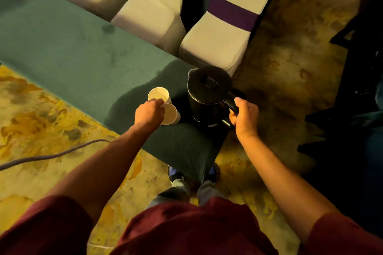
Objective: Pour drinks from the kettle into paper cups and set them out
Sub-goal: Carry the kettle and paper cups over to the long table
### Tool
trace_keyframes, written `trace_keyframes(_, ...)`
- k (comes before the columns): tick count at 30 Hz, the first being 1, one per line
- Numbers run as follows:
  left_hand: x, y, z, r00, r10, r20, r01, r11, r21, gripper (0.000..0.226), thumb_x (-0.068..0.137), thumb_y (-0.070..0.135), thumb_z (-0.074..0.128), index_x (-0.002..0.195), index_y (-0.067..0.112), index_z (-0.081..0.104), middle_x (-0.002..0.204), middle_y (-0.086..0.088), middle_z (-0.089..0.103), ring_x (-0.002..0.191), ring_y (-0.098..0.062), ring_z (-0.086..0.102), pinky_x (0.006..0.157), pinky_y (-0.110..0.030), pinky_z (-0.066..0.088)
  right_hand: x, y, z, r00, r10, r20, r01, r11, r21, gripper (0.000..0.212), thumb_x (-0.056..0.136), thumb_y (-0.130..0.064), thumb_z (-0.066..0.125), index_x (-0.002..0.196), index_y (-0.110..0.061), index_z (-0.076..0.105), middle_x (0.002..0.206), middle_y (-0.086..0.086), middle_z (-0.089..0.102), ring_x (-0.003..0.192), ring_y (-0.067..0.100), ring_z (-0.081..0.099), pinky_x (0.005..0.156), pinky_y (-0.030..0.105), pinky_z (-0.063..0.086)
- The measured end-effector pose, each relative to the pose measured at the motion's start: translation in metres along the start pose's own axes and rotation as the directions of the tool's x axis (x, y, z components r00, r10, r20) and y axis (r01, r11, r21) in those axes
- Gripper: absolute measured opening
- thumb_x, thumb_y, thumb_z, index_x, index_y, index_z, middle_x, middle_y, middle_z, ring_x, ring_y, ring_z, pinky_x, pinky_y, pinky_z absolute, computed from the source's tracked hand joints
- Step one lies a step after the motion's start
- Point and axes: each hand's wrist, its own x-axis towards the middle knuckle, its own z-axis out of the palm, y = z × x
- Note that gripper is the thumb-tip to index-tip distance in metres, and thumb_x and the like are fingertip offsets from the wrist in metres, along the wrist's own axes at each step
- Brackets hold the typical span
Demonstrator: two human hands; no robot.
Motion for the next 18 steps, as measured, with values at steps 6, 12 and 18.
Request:
trace_keyframes(6,-0.005,-0.005,0.008,0.999,0.009,0.033,-0.009,1.000,0.003,0.034,0.096,0.034,0.055,0.125,0.017,0.063,0.122,-0.009,0.067,0.101,-0.037,0.067,0.080,-0.042,0.052,0.003,0.031,-0.014,1.000,-0.005,0.006,0.005,0.999,0.037,0.041,0.073,-0.043,0.054,0.060,-0.004,0.047,0.058,0.014,0.040,0.044,0.018,0.039,0.044,0.025,0.029)
trace_keyframes(12,-0.011,-0.003,0.006,0.998,0.049,-0.029,-0.048,0.998,0.044,0.050,0.095,0.051,0.053,0.135,0.021,0.054,0.132,-0.007,0.064,0.106,-0.035,0.067,0.079,-0.043,0.054,0.004,0.043,-0.032,0.994,0.026,0.105,-0.023,0.999,-0.038,0.042,0.074,-0.045,0.049,0.061,-0.005,0.049,0.059,0.014,0.046,0.050,0.021,0.043,0.049,0.030,0.036)
trace_keyframes(18,-0.014,0.000,-0.008,0.986,0.067,-0.150,-0.057,0.996,0.067,0.048,0.097,0.050,0.047,0.136,0.023,0.051,0.132,-0.005,0.064,0.101,-0.033,0.069,0.074,-0.041,0.054,0.005,0.034,-0.043,0.981,-0.035,0.192,0.071,0.980,-0.183,0.047,0.085,-0.051,0.046,0.082,-0.006,0.060,0.076,0.012,0.057,0.064,0.014,0.054,0.062,0.022,0.045)
